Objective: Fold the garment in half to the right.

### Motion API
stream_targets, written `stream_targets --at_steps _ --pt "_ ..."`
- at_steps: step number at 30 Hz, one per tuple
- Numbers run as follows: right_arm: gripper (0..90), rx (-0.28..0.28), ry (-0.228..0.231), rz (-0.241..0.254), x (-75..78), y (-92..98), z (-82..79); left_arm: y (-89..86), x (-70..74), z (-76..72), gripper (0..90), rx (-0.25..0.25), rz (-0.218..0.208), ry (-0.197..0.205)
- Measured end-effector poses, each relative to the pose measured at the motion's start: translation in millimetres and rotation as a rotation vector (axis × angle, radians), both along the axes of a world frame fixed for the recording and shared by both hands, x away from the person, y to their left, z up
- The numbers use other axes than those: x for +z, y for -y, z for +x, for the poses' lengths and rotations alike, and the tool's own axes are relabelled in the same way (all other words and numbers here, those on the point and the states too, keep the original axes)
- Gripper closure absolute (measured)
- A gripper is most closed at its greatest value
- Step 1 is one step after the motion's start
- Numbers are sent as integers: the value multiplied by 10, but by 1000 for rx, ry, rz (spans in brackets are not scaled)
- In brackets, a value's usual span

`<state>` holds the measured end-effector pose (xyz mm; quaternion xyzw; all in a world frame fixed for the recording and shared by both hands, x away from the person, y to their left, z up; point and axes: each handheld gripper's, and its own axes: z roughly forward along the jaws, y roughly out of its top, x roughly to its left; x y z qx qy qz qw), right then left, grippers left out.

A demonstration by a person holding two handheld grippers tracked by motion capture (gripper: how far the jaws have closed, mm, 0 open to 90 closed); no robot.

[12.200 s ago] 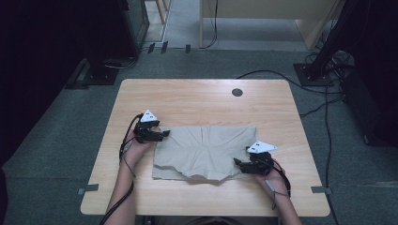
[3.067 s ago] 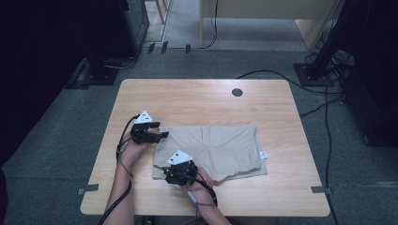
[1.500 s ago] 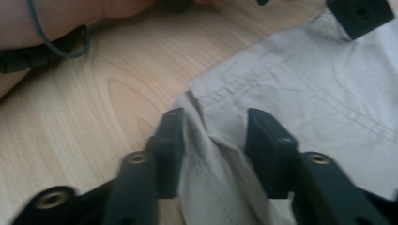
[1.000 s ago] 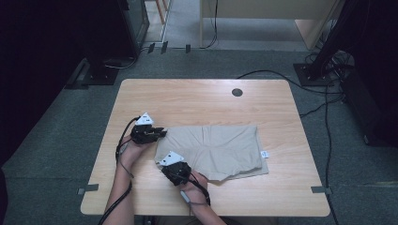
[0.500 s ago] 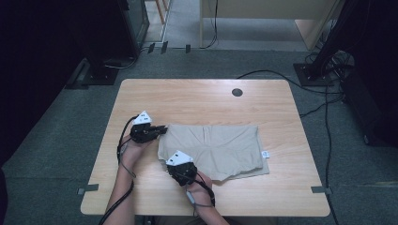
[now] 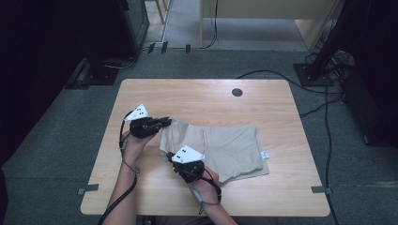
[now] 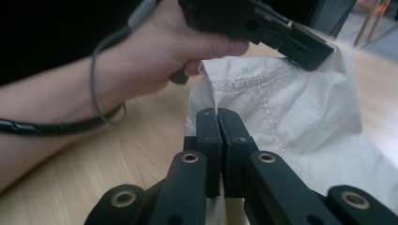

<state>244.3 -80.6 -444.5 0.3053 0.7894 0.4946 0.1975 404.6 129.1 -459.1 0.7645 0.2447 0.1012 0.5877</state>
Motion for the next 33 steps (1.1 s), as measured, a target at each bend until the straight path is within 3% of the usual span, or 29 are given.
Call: stream_targets --at_steps 2,3,4,6,7,8,9,10,11,12,13,14,15,17,18,19,23,26,29,33 --pt "882 24 33 34 205 29 -40 -11 151 -25 843 -12 -21 33" --pt "882 35 44 42 274 35 -54 -22 321 -71 843 -25 -35 78" --pt "882 35 44 42 274 35 -54 -22 321 -71 843 -25 -35 78" --pt "882 58 63 69 414 49 -82 -44 504 -126 843 -38 -63 122" --pt "882 86 85 96 561 66 -126 -58 595 -154 842 -47 -83 140" --pt "882 86 85 96 561 66 -126 -71 707 -200 842 -56 -102 170" --pt "882 107 97 118 654 86 -163 -75 771 -230 842 -61 -108 189" --pt "882 116 113 126 705 97 -187 -68 847 -272 842 -61 -105 213" --pt "882 127 160 120 796 122 -248 -49 908 -309 842 -58 -87 234" --pt "882 127 160 120 796 122 -248 -18 949 -337 842 -59 -62 246" --pt "881 135 170 117 801 159 -269 58 970 -368 841 -59 -1 261" --pt "881 135 170 117 801 159 -269 58 970 -368 840 -59 -1 261" --pt "881 145 155 118 727 216 -265 102 955 -367 840 -63 29 255" --pt "881 137 148 113 666 250 -261 205 883 -350 840 -63 99 243" --pt "881 132 107 111 519 337 -235 307 782 -317 840 -76 151 222" --pt "881 132 107 111 519 337 -235 307 782 -317 840 -76 151 222" --pt "881 106 20 117 223 531 -213 486 582 -248 840 -121 183 175" --pt "881 80 -2 90 57 702 -222 668 426 -200 840 -170 221 140" --pt "881 67 -9 77 -21 803 -233 738 373 -178 840 -197 231 127" --pt "881 40 -49 77 -175 985 -220 874 296 -124 840 -231 295 91"
